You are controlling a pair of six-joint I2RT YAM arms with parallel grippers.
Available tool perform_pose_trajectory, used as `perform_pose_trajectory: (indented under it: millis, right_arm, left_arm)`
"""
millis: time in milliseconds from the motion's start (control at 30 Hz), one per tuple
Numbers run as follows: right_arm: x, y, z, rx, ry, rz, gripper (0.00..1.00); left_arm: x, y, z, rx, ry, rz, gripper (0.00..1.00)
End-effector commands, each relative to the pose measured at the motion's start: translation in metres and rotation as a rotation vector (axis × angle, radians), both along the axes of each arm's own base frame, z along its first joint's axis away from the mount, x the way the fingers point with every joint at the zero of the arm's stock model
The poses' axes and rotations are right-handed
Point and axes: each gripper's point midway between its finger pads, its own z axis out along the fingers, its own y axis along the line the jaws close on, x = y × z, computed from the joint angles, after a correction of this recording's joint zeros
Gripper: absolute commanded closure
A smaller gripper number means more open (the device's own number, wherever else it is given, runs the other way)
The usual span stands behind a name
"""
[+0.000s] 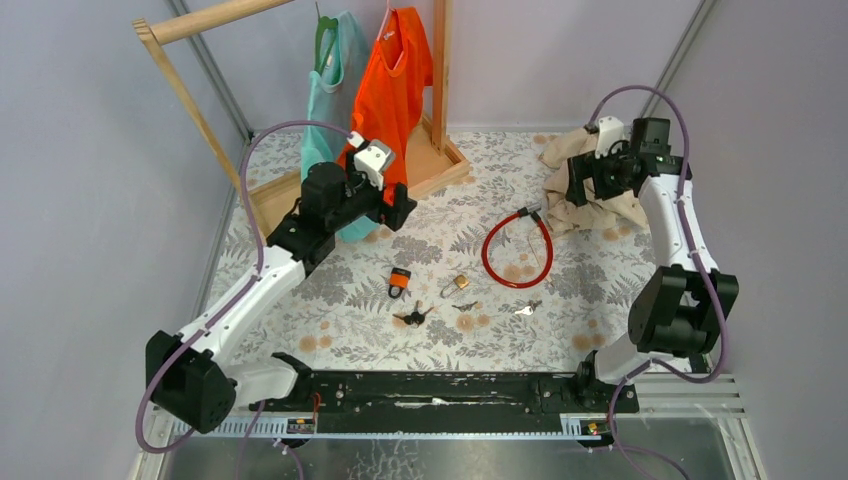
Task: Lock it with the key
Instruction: Place the lock at the center of the board, then reset both arms
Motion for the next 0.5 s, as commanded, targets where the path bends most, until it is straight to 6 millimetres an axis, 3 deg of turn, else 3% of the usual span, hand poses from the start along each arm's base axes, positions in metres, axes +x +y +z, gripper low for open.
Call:
perform_pose_trajectory:
  millis: [0,167,333,467]
  right_arm:
    - [0.006,-0.008,0.057,-0.016,-0.146,-0.099,0.01]
    - [-0.003,0.006,0.085,0.062,-0.262,-0.111,0.01]
    - [-0.014,0.024,0.106,0.212,-0.299,-0.15,0.01]
    - [-0.034,0.046,0.108,0.285,-0.278,-0.05,0.01]
  left_arm:
    - [0.016,0.02,0.029,-0.065,-0.149,0.128,0.0]
    - [0.023,0.048,0.033,-0.167,-0.157,0.3,0.0]
    - [0.01,0.05,0.025,-0.156,-0.112,0.261,0.0]
    - [0.0,0.053,0.025,-0.166,-0.125,0.232,0.0]
